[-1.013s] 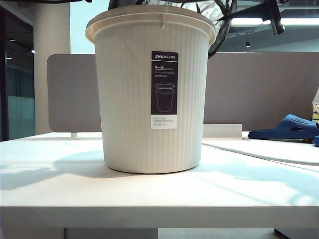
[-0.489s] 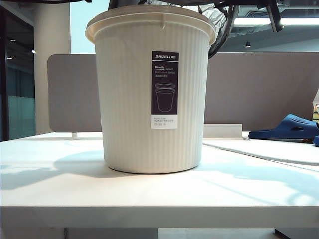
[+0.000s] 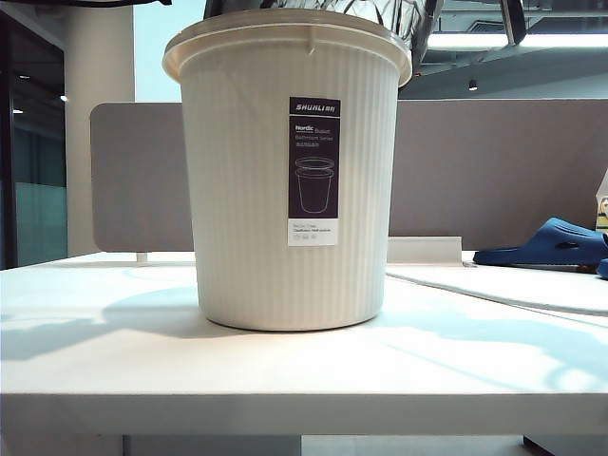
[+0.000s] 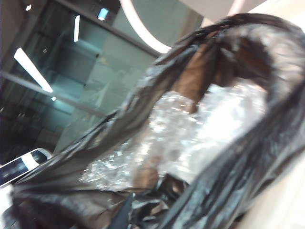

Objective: Open the ring lid of the trash can, pull out the black garbage bag inside, and place it on the table.

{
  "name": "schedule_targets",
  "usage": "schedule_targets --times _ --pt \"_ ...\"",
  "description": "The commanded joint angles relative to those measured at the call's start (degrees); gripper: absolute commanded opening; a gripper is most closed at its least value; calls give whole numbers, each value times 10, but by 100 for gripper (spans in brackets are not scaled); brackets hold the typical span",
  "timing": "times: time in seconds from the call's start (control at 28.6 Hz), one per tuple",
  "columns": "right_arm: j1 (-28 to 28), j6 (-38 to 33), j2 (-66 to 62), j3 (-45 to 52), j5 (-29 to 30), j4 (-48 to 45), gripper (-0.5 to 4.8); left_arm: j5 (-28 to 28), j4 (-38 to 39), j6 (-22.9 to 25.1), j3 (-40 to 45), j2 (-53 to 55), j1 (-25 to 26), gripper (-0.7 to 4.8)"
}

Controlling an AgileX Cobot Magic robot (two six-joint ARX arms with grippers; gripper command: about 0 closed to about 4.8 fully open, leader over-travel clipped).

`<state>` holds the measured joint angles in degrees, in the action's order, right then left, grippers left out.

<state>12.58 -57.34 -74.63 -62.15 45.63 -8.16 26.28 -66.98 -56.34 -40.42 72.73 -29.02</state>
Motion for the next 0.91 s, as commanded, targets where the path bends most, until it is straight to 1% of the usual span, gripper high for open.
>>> schedule_targets --times 0.03,0.17,0.35,0.52,0.59,0.66,0.7,0.73,0.77,0.8,0.84,0.87,0.91 --pt "1 -9 3 -7 25 -51 -6 -5 -9 5 -7 -2 1 -6" --pt "1 -9 2 -33 36 -54 -6 4 -6 10 -35 -2 1 -6" --pt "1 -8 2 -59 37 -54 -6 10 35 29 -67 -2 1 -6" --pt "1 -7 -14 -69 56 -56 -6 17 52 38 -82 -2 1 -6" --pt "6 -7 -20 -69 56 -55 -6 20 60 52 -82 -2 2 -6" --pt "8 -7 -26 -69 58 -56 -6 22 62 55 -89 -2 23 -6" --pt "8 -7 -26 -69 58 -56 -6 44 66 31 -104 -3 57 -6" --pt "8 -7 -26 -69 58 -57 -6 61 67 11 -115 -4 78 -5" --pt "8 -7 -26 -69 60 -58 -6 89 68 -14 -135 -5 110 -5" --pt "8 -7 -26 -69 62 -58 -6 106 74 -23 -147 -7 129 -4" --pt "7 -7 -26 -69 66 -58 -6 136 113 -26 -168 -18 164 -4" --pt "7 -7 -26 -69 66 -58 -6 148 145 -24 -178 -26 180 -5" --pt "7 -6 -26 -69 66 -58 -5 167 246 -6 -202 -42 211 -5"
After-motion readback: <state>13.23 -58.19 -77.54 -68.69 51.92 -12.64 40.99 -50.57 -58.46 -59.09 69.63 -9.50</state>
